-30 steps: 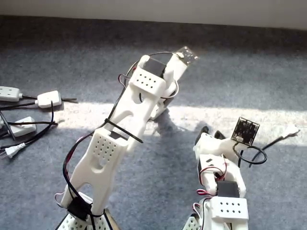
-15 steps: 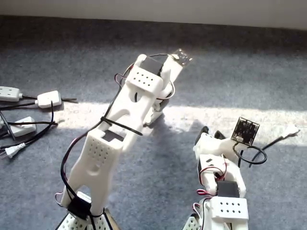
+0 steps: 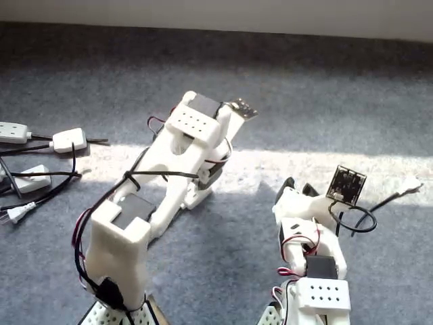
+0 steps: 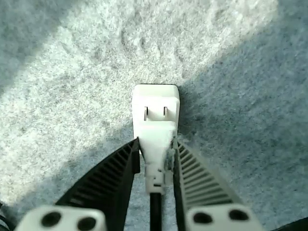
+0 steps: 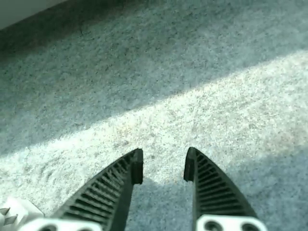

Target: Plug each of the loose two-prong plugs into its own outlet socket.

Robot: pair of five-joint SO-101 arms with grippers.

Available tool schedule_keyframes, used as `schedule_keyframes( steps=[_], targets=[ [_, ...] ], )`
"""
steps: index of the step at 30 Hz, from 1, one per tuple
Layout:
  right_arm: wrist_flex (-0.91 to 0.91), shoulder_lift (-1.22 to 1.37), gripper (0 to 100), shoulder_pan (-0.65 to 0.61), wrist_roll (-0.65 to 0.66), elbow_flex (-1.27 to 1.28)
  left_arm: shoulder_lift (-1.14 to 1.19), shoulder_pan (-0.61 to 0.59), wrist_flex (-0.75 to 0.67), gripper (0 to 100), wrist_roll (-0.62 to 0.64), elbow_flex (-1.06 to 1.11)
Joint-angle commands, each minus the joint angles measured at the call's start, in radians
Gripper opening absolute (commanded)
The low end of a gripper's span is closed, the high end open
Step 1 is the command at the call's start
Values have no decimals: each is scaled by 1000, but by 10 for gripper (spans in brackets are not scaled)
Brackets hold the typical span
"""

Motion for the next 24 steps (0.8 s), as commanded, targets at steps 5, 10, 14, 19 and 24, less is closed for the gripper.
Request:
schedule_keyframes(
  steps=[5, 10, 14, 19, 24],
  targets=[
    [-24, -4, 152, -4, -3, -4, -25, -1, -233, 7, 14, 139],
    [-24, -4, 152, -4, -3, -4, -16, 27, -152, 7, 5, -21],
    [-24, -4, 152, -4, -3, -4, 22, 59, -146, 7, -68, -67],
    [-24, -4, 152, -4, -3, -4, 177, 50, -140, 7, -71, -116],
    [-24, -4, 152, -4, -3, -4, 254, -15, -92, 7, -74, -162]
  ],
)
